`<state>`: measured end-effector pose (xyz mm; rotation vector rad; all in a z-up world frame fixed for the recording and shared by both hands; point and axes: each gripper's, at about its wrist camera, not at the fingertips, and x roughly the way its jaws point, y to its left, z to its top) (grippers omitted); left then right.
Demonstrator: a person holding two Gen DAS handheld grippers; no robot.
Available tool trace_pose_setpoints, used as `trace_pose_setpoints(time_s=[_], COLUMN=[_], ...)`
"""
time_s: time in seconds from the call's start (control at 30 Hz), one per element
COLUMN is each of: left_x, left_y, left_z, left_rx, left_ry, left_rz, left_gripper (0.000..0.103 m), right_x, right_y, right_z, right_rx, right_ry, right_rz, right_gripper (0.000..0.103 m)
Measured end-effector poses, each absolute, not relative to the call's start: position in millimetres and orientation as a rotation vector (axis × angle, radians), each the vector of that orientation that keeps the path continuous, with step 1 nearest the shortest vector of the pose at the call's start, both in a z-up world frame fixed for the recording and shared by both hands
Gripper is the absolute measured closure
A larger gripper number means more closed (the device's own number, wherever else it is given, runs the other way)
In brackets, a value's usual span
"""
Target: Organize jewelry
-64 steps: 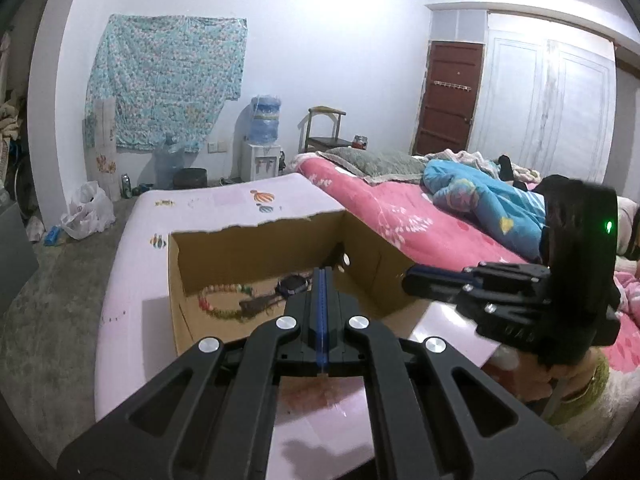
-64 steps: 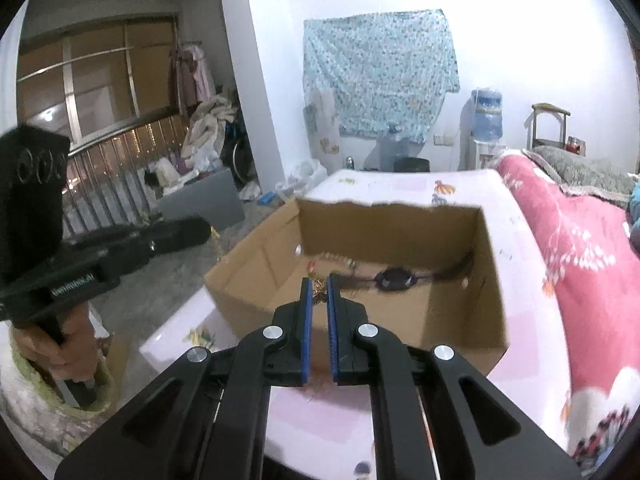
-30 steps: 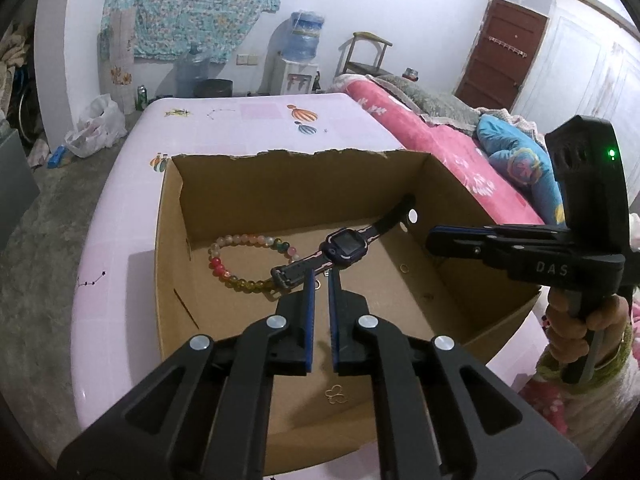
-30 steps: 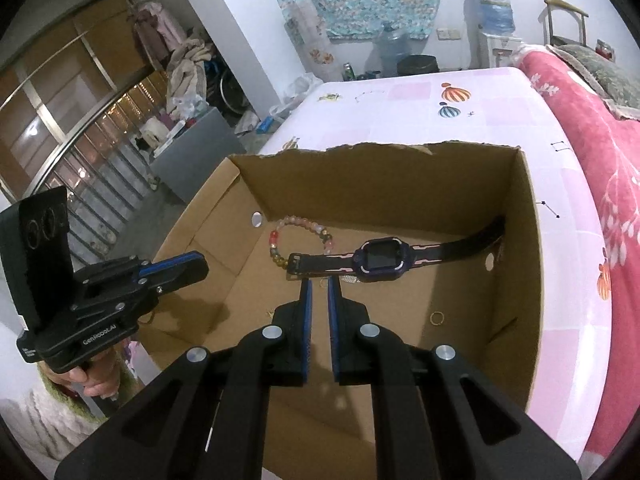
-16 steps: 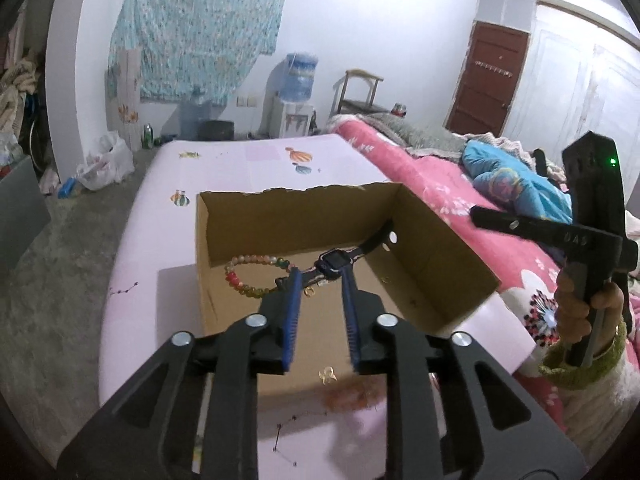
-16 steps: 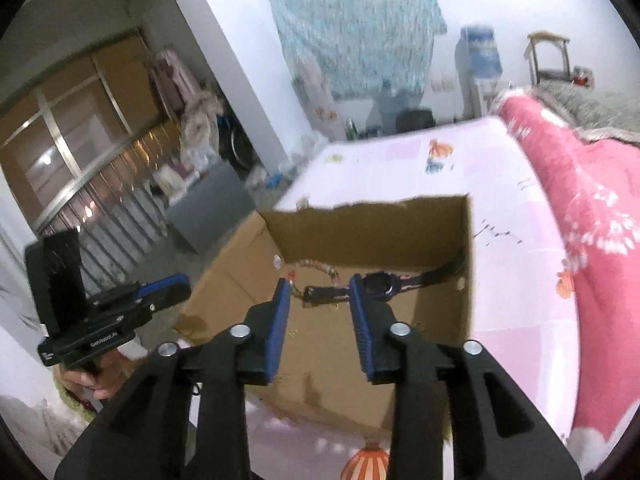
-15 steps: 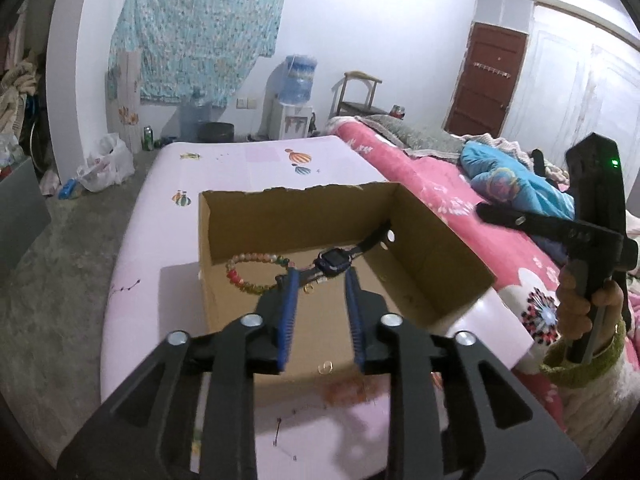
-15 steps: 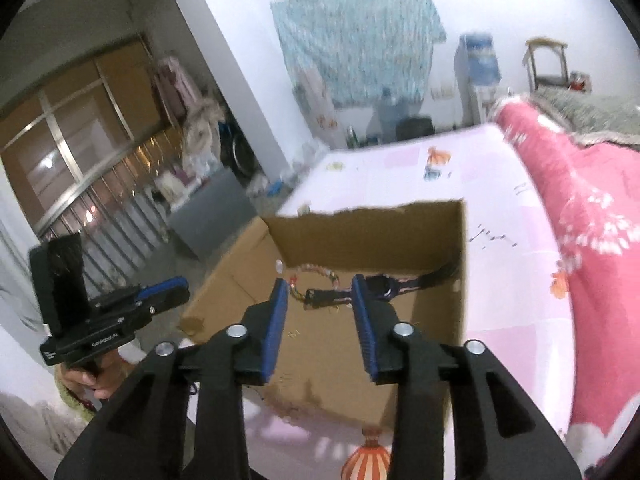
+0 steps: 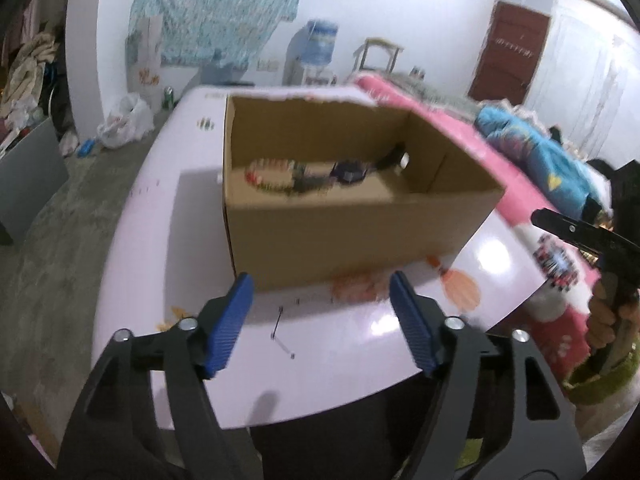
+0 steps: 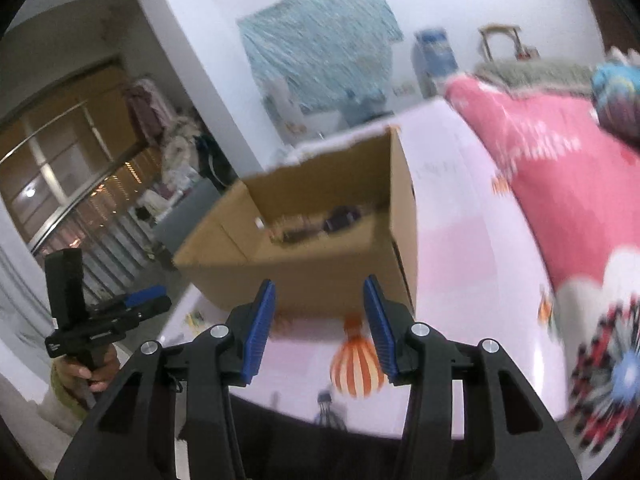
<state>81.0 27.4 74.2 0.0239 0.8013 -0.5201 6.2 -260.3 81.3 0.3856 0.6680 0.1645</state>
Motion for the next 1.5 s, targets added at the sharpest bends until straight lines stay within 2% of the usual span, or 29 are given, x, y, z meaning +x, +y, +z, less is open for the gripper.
trace_pose_setpoints(time_s=[0.1, 0.47, 0.5, 0.53, 0.6, 0.77, 1.17, 1.23, 1.5], left_x=[82, 101, 103, 106, 107, 108, 95, 96, 100], left_y=[19, 13, 14, 14, 14, 12, 8, 7, 5], left_z=[53, 2, -1, -2, -6, -9, -16, -16, -12], left_rx=[0.072, 0.120, 0.124, 0.125, 0.131, 0.160, 0.151, 0.154, 0.164], left_ry=[0.850, 1.000, 1.007, 1.011, 1.013, 0.985, 0.931, 0.937, 0.956], left_rz=[-0.474, -0.358, -0.350, -0.348, -0.337, -0.304, -0.282, -0.280, -0.290], left_gripper=[0.026, 0.019, 0.019, 0.019, 0.016, 0.009, 0.007, 0.007, 0.007], right_x=[8, 33, 35, 38, 40, 47, 53, 54, 55], right_y=[-247, -206, -204, -201, -193, -186, -179, -179, -181], right_z=[64, 24, 23, 21, 19, 13, -4, -4, -7], right_rx=[0.361, 0.281, 0.264, 0.243, 0.187, 0.130, 0.044, 0.038, 0.035], right_ry=[0.720, 0.867, 0.877, 0.886, 0.890, 0.908, 0.964, 0.960, 0.965], right_rz=[0.147, 0.107, 0.091, 0.071, 0.028, -0.006, -0.059, -0.068, -0.089], right_gripper=[0.058, 0.058, 0.054, 0.044, 0.036, 0.032, 0.031, 0.025, 0.016])
